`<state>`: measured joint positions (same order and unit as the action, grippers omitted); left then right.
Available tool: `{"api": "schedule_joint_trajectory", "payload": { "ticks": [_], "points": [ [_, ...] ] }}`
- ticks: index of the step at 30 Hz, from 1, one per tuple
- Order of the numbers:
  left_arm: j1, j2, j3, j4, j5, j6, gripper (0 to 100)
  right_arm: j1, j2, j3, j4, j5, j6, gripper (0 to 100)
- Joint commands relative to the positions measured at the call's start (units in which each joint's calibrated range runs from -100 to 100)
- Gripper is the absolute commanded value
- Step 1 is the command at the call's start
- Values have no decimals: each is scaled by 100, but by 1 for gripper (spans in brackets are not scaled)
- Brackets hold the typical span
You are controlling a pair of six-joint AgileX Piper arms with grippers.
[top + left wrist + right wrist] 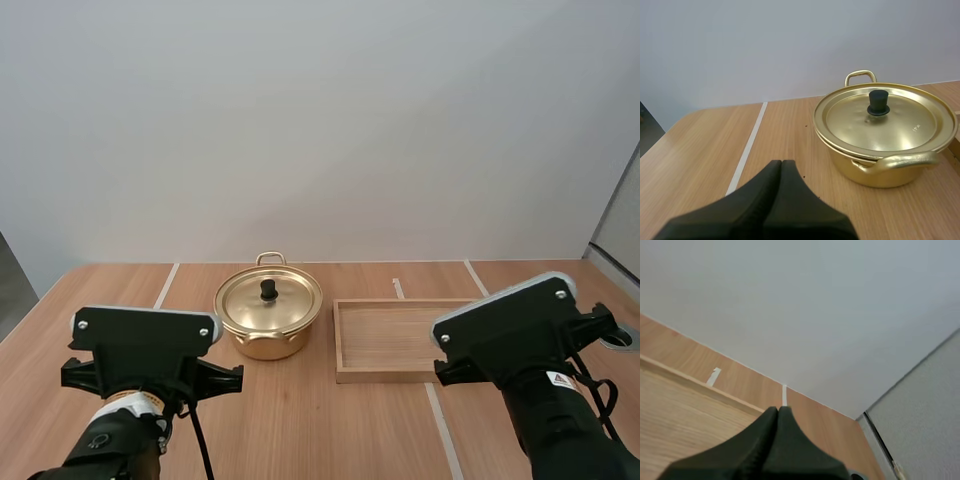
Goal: Open the pot, put the pineapple inside, and close it
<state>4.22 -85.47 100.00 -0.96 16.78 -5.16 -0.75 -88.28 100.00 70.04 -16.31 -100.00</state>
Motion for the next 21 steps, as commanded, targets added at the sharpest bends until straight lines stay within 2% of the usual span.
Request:
{"api": "schedule_joint_trajectory", "payload": {
  "ticks": [1,4,6,7,9,10,15,16,18,21],
  "points": [
    [-24,-49,0,12,-139,-10,0,-20,-312,0,553,-385,0,0],
    [-24,-49,0,12,-139,-10,0,-20,-613,0,992,-348,10,0],
    [-24,-49,0,12,-139,-10,0,-20,-734,0,925,-342,1016,0],
    [-24,-49,0,12,-139,-10,0,-20,-760,0,672,-96,1516,0],
    [-24,-49,0,12,-139,-10,0,-20,-771,0,-387,332,2853,0],
    [-24,-49,0,12,-139,-10,0,-20,-771,0,-908,540,3327,0],
    [-24,-49,0,12,-139,-10,0,-20,-758,0,-3825,2841,6086,0],
    [-24,-49,0,12,-139,-10,0,-20,-758,0,-4108,2945,6177,0],
    [-24,-49,0,12,-139,-10,0,-20,-758,0,-4960,3345,7086,0],
    [-24,-49,0,12,-139,-10,0,-20,-758,0,-5592,3905,7612,0]
  ]
}}
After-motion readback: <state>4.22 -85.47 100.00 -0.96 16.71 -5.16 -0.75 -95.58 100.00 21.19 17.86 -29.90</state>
